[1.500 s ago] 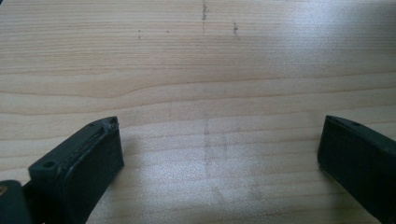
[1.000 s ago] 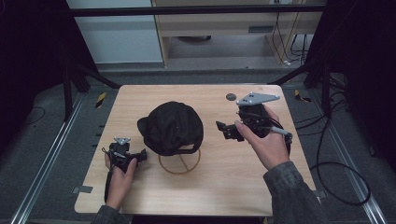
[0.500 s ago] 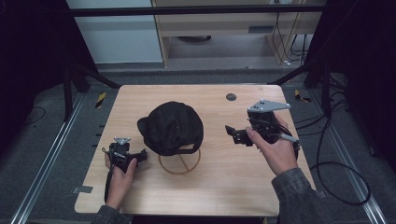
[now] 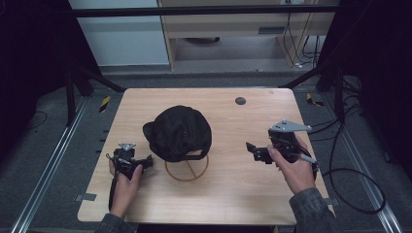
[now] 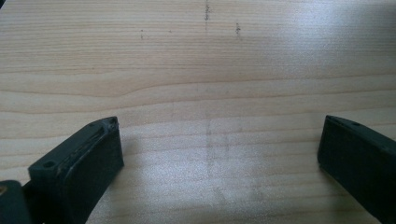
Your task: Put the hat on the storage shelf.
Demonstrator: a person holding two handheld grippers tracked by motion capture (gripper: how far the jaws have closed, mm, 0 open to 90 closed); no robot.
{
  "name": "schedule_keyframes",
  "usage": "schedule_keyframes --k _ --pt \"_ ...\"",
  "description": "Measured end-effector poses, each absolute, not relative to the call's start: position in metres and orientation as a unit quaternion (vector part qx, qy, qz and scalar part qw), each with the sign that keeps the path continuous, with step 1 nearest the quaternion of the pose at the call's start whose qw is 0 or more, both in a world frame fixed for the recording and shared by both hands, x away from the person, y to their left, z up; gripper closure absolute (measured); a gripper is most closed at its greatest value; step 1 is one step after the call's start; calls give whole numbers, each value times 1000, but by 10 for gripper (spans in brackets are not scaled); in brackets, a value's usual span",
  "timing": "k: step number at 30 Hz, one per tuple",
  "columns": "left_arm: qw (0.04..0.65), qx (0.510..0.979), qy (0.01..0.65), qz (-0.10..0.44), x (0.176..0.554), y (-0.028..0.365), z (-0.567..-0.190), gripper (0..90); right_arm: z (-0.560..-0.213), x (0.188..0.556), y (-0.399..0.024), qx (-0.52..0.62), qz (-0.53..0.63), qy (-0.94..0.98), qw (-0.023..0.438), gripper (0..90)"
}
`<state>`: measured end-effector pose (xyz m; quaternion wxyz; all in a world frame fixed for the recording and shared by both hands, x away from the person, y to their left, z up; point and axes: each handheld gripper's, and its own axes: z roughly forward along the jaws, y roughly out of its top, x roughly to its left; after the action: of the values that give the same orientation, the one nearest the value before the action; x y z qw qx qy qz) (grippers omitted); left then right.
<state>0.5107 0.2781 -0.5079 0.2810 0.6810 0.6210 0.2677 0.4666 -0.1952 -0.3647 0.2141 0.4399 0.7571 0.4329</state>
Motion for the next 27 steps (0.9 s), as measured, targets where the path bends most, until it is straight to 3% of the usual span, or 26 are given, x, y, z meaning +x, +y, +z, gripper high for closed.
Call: schedule_keyframes --k 27 --pt "281 681 621 268 511 278 -508 0 -466 459 -203 486 385 766 172 95"
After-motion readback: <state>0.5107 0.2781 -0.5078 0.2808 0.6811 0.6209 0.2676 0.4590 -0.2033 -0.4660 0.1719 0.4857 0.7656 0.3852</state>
